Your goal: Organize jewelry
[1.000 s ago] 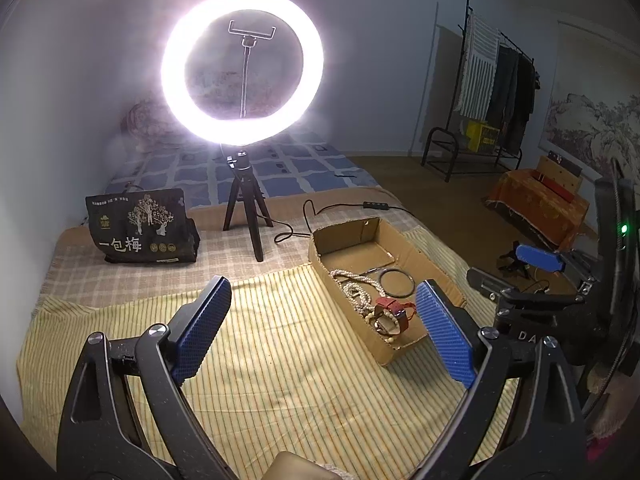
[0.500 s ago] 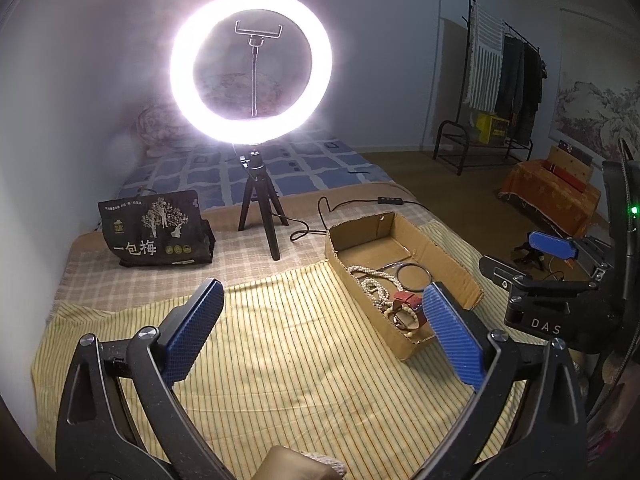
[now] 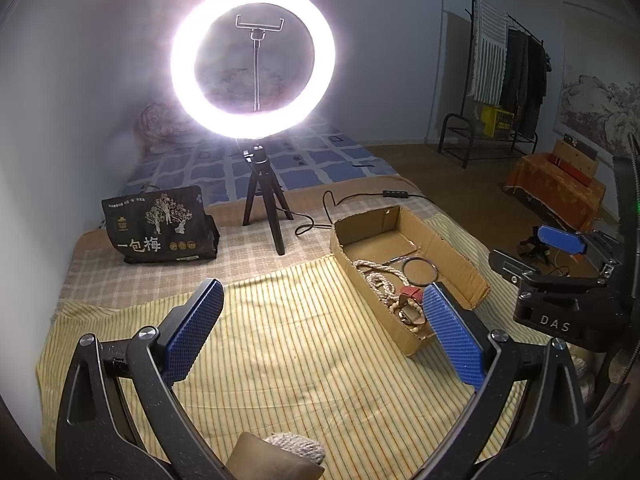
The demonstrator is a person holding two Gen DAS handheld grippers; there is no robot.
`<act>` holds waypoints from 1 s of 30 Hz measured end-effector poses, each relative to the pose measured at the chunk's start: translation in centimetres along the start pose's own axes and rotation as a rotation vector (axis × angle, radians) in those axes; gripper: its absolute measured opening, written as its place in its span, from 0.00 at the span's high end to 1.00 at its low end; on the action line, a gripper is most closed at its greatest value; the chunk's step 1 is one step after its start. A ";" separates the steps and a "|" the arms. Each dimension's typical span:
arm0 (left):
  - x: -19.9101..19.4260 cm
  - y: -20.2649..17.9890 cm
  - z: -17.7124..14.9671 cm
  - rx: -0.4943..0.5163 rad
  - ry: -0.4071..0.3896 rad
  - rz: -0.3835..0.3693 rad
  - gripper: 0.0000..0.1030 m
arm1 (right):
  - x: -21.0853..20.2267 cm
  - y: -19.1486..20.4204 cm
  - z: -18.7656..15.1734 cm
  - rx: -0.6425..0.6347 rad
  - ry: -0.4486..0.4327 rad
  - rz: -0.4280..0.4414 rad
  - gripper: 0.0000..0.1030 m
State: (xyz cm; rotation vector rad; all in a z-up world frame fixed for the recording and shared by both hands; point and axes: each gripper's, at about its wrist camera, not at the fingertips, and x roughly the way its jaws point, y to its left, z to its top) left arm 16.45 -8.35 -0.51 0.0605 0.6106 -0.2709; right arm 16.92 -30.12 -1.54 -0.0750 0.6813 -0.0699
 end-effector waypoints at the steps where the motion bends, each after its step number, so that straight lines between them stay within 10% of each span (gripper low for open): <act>1: 0.1 0.0 0.0 0.005 0.003 0.012 0.00 | 0.0 0.0 0.0 -0.001 0.000 0.000 0.22; 30: 1.1 0.3 -0.2 -0.037 0.054 0.016 0.00 | 0.2 -0.2 -0.4 -0.007 0.009 -0.004 0.22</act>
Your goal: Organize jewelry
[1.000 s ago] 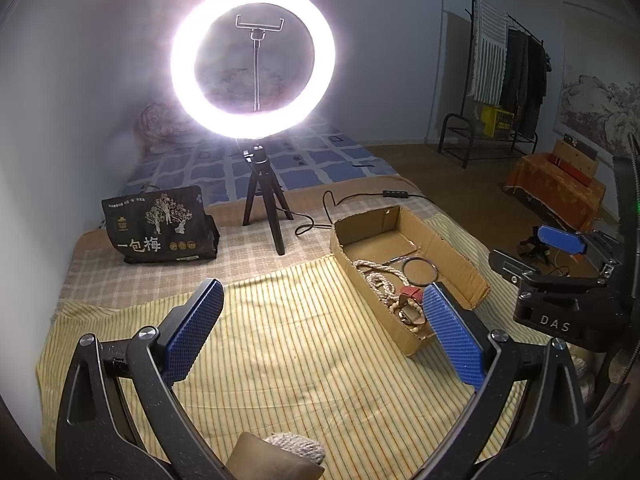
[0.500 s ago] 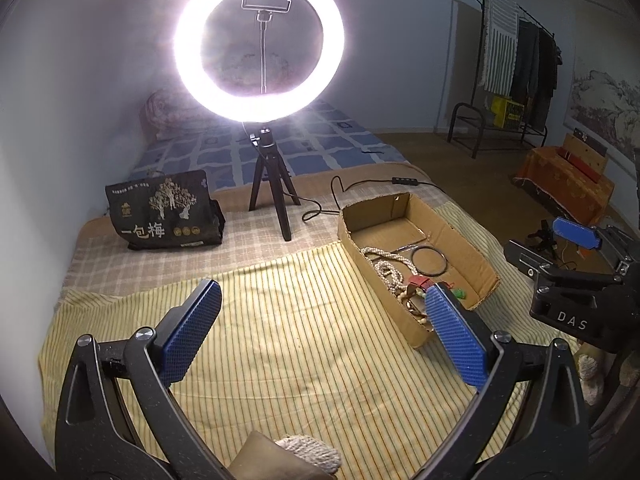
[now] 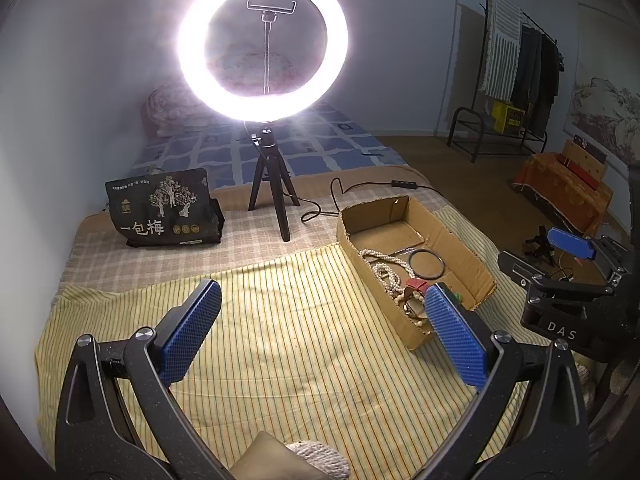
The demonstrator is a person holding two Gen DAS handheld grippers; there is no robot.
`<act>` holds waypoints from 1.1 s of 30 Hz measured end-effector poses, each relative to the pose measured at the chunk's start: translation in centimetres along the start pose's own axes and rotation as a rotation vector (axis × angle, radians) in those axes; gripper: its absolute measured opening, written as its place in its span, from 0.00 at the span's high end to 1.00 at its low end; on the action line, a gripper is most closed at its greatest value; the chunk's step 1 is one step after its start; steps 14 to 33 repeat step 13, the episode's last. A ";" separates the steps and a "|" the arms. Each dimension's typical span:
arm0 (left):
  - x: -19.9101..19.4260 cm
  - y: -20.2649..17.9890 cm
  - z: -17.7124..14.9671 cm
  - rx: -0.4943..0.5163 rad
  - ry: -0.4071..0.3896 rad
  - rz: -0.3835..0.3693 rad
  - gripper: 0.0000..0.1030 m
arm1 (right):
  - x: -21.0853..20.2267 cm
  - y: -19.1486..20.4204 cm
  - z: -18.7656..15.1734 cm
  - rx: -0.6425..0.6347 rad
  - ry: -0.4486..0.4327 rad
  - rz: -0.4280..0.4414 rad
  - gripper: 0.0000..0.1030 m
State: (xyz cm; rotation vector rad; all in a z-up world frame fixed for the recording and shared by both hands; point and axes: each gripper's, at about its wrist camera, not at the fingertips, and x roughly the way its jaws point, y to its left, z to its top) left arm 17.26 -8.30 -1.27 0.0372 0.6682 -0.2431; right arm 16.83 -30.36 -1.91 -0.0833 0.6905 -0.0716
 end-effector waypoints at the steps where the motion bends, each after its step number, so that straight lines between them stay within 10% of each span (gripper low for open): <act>1: 0.0 0.0 0.0 0.001 0.001 0.000 0.00 | 0.0 0.0 0.0 -0.001 0.000 0.000 0.22; 33: -0.2 0.3 0.5 -0.001 -0.018 0.014 0.00 | 0.2 0.4 -0.1 -0.015 0.007 0.003 0.22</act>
